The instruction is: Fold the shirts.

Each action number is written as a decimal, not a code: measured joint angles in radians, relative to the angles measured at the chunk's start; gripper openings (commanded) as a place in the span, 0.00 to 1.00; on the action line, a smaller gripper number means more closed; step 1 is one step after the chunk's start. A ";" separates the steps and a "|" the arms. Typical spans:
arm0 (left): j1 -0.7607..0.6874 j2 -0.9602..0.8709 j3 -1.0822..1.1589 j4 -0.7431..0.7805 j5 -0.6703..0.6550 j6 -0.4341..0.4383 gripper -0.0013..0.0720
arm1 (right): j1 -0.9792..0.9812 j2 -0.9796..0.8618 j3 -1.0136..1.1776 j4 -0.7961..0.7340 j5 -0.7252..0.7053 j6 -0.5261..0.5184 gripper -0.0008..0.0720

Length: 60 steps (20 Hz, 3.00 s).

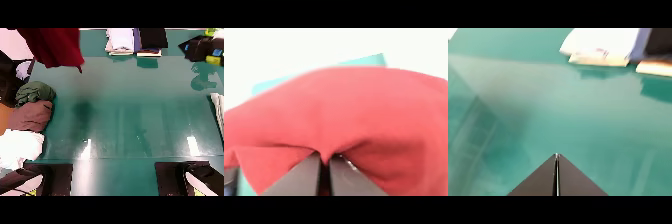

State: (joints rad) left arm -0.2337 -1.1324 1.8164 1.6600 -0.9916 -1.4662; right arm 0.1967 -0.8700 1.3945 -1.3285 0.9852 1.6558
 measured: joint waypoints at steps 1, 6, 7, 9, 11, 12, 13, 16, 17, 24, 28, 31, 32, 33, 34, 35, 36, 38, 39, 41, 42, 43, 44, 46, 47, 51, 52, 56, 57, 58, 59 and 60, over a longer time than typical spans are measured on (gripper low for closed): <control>-0.061 0.012 0.002 -0.002 -0.048 0.007 0.05 | -0.010 -0.013 0.035 0.000 0.016 0.000 0.04; -0.354 -0.055 -0.020 -0.024 -0.238 0.022 0.06 | -0.031 -0.088 0.166 0.000 0.079 0.000 0.04; -0.405 -0.085 -0.036 -0.032 -0.254 0.024 0.06 | -0.032 -0.102 0.183 0.001 0.091 0.000 0.04; -0.483 -0.151 -0.075 -0.055 -0.274 0.027 0.42 | -0.035 -0.120 0.203 0.000 0.110 0.000 0.04; -0.524 -0.216 -0.108 -0.080 -0.272 0.028 0.78 | -0.035 -0.130 0.212 0.001 0.135 0.000 0.04; -0.530 -0.243 -0.118 -0.086 -0.275 0.028 0.78 | -0.035 -0.132 0.216 0.000 0.145 0.000 0.04; -0.528 -0.265 -0.126 -0.090 -0.277 0.028 0.78 | -0.035 -0.134 0.218 0.000 0.157 0.000 0.04; -0.464 -0.298 -0.142 -0.098 -0.290 0.013 0.78 | -0.035 -0.137 0.222 0.000 0.182 0.000 0.04; -0.432 -0.304 -0.155 -0.105 -0.293 0.003 0.78 | -0.035 -0.138 0.222 0.000 0.188 0.000 0.04; -0.289 -0.354 -0.397 -0.275 -0.140 -0.022 0.78 | -0.035 -0.139 0.224 -0.001 0.209 0.000 0.04; -0.274 -0.438 -0.444 -0.414 -0.055 -0.025 0.78 | -0.035 -0.139 0.224 -0.001 0.227 0.000 0.04; -0.281 -0.489 -0.451 -0.480 -0.017 -0.025 0.78 | -0.035 -0.139 0.224 -0.001 0.240 0.000 0.04; -0.287 -0.503 -0.451 -0.494 -0.004 -0.025 0.78 | -0.035 -0.139 0.224 -0.001 0.241 0.000 0.04; -0.294 -0.515 -0.452 -0.503 0.004 -0.025 0.78 | -0.035 -0.139 0.224 -0.001 0.244 0.000 0.04; -0.302 -0.526 -0.452 -0.514 0.011 -0.025 0.78 | -0.035 -0.139 0.224 -0.001 0.245 0.000 0.04; -0.307 -0.533 -0.453 -0.519 0.017 -0.025 0.78 | -0.035 -0.139 0.224 -0.001 0.246 0.000 0.04; -0.310 -0.540 -0.454 -0.523 0.022 -0.025 0.78 | -0.035 -0.139 0.224 -0.001 0.249 0.000 0.04; -0.313 -0.553 -0.454 -0.527 0.030 -0.025 0.78 | -0.035 -0.139 0.224 -0.001 0.253 0.000 0.04; -0.315 -0.557 -0.453 -0.531 0.032 -0.026 0.76 | -0.035 -0.139 0.224 0.000 0.254 0.000 0.04; -0.317 -0.565 -0.453 -0.537 0.039 -0.027 0.31 | -0.035 -0.139 0.224 0.000 0.259 0.000 0.04; -0.317 -0.568 -0.454 -0.535 0.042 -0.028 0.06 | -0.035 -0.139 0.224 0.000 0.261 0.000 0.04; -0.319 -0.570 -0.455 -0.534 0.040 -0.028 0.05 | -0.035 -0.139 0.224 0.000 0.266 0.000 0.04; -0.319 -0.570 -0.449 -0.535 0.045 -0.028 0.05 | -0.035 -0.139 0.224 -0.001 0.271 0.000 0.04; -0.310 -0.569 -0.420 -0.528 0.033 -0.028 0.05 | -0.035 -0.139 0.222 -0.003 0.293 0.000 0.04; -0.299 -0.564 -0.396 -0.516 0.021 -0.028 0.05 | -0.035 -0.137 0.214 -0.006 0.307 0.000 0.04; -0.232 -0.505 -0.315 -0.457 -0.031 -0.025 0.05 | -0.035 -0.090 0.036 -0.024 0.367 0.020 0.04; -0.213 -0.486 -0.304 -0.441 -0.038 -0.024 0.05 | -0.034 -0.074 -0.045 -0.026 0.370 0.041 0.05; -0.162 -0.444 -0.285 -0.383 -0.084 -0.020 0.05 | -0.014 -0.044 -0.391 -0.002 0.333 0.096 0.72; -0.156 -0.440 -0.283 -0.372 -0.096 -0.019 0.06 | 0.002 -0.050 -0.470 0.031 0.308 0.105 0.72; -0.153 -0.438 -0.282 -0.362 -0.105 -0.018 0.05 | 0.022 -0.063 -0.533 0.066 0.275 0.111 0.71; -0.151 -0.437 -0.281 -0.356 -0.112 -0.018 0.05 | 0.046 -0.081 -0.586 0.106 0.237 0.114 0.71; -0.148 -0.435 -0.280 -0.350 -0.118 -0.018 0.06 | 0.079 -0.106 -0.631 0.153 0.194 0.116 0.71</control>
State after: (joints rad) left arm -0.3817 -1.5677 1.5360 1.3098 -1.1095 -1.4837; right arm 0.2760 -0.9764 0.7639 -1.1755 1.1790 1.7721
